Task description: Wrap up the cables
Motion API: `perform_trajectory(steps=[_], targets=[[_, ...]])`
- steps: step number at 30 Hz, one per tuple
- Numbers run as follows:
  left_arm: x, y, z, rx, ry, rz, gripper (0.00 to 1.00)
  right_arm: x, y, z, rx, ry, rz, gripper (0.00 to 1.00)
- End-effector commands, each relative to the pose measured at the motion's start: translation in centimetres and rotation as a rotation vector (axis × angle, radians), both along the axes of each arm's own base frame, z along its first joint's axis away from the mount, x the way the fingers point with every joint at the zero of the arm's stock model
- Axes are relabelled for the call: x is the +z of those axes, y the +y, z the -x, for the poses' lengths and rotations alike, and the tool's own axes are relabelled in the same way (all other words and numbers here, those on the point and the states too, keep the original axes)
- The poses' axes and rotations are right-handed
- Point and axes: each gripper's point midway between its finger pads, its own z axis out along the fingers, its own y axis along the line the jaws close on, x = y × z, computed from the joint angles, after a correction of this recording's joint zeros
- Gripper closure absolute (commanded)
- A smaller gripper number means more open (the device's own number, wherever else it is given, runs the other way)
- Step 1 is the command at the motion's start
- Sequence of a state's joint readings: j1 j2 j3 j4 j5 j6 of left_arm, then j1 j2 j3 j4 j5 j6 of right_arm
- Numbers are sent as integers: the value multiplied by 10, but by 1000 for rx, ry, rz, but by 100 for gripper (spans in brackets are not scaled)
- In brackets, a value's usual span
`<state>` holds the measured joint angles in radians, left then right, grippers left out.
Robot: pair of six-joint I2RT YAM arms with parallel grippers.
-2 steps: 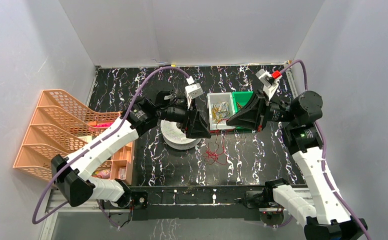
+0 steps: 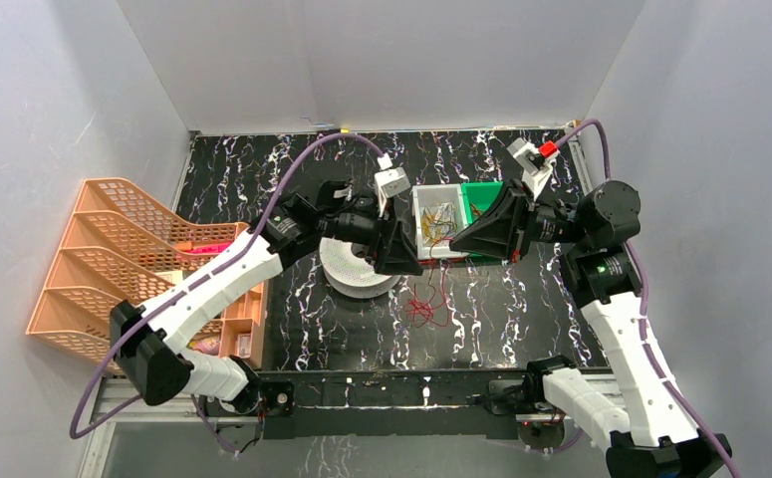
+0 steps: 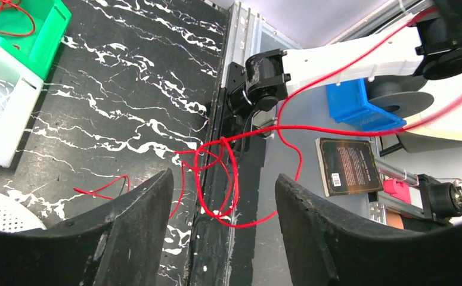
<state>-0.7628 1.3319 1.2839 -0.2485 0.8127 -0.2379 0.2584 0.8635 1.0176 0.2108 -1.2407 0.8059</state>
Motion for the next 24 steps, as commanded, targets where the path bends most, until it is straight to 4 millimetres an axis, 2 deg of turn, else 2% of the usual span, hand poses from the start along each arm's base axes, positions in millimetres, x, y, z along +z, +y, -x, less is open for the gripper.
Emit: perform_trajectory(steps=[1, 4, 7, 8, 9, 11, 14, 20, 24], targets=[[-11, -11, 5, -60, 40, -5, 42, 3, 2, 2, 12, -56, -13, 100], [-28, -13, 4, -70, 72, -42, 52, 2, 4, 4, 19, -59, -14, 100], [-32, -12, -1, -30, 50, -65, 82, -6, 5, 5, 23, -44, -2, 100], [-29, -9, -4, -5, 31, -69, 96, -11, 5, 4, 18, -33, 10, 100], [-29, -6, -7, 25, 20, -78, 100, -17, 5, 4, 8, -20, 23, 100], [-32, -4, -10, 59, 16, -98, 100, -25, 4, 1, -16, 2, 40, 100], [-25, 7, -12, 127, -14, -99, 100, -39, 3, -3, -66, 39, 68, 100], [-24, 26, -18, 282, -6, -118, 100, -83, -6, -14, -221, 138, 183, 100], [-19, 35, -22, 366, 8, -109, 100, -104, -10, -8, -248, 194, 217, 100]])
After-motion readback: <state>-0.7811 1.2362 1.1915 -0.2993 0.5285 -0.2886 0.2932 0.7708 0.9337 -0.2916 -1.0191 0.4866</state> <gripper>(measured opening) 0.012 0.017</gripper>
